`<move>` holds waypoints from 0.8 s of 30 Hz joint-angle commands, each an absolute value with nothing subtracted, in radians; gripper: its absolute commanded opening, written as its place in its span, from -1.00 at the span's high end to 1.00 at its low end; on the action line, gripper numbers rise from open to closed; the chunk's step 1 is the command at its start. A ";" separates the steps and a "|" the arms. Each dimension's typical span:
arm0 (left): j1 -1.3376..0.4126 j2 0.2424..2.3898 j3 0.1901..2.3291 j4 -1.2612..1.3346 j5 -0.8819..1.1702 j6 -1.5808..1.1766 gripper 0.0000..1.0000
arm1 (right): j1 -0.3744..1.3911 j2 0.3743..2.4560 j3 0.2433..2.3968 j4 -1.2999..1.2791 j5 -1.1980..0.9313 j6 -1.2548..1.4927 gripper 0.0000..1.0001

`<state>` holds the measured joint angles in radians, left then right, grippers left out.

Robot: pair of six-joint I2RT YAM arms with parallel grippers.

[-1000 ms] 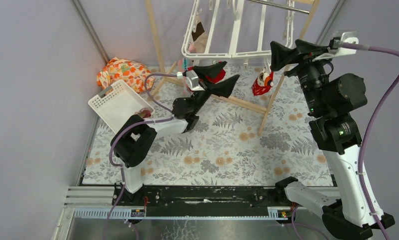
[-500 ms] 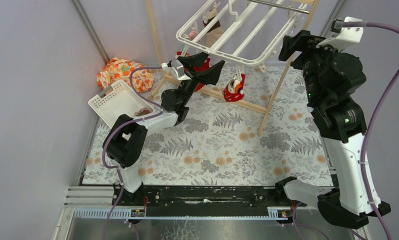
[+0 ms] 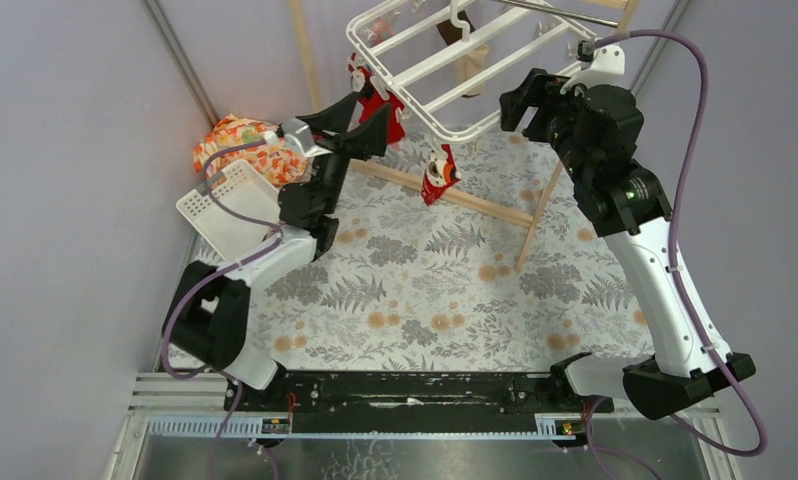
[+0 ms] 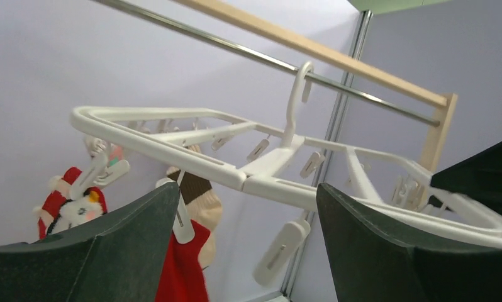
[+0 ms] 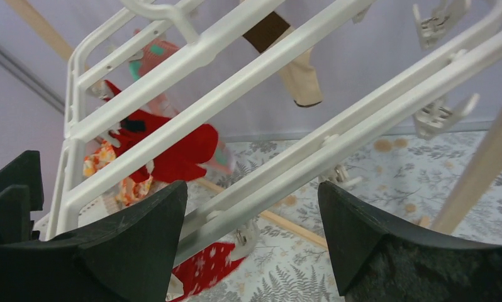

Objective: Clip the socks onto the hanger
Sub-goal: Rotate the hanger at the clothesline.

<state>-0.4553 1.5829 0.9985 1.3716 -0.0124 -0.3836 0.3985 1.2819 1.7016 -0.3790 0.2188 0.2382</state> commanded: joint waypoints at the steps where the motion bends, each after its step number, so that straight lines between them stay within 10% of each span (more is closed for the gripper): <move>1: -0.453 1.451 0.912 1.349 -0.039 -0.332 -0.76 | 0.402 1.249 1.689 -0.278 0.117 0.299 -0.66; 9: -0.588 1.334 0.897 1.172 0.184 -0.356 -0.39 | 0.403 1.278 1.634 -0.184 -0.029 0.394 -0.60; 24: -0.732 1.507 1.054 1.111 0.128 -0.298 -0.46 | 0.442 1.215 1.542 -0.133 -0.103 0.480 -0.58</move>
<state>-0.7303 1.4803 0.9829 1.1149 0.1360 -0.3141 0.4217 1.2682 1.5471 -0.1890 -0.0818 0.4618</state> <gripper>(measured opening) 0.731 0.787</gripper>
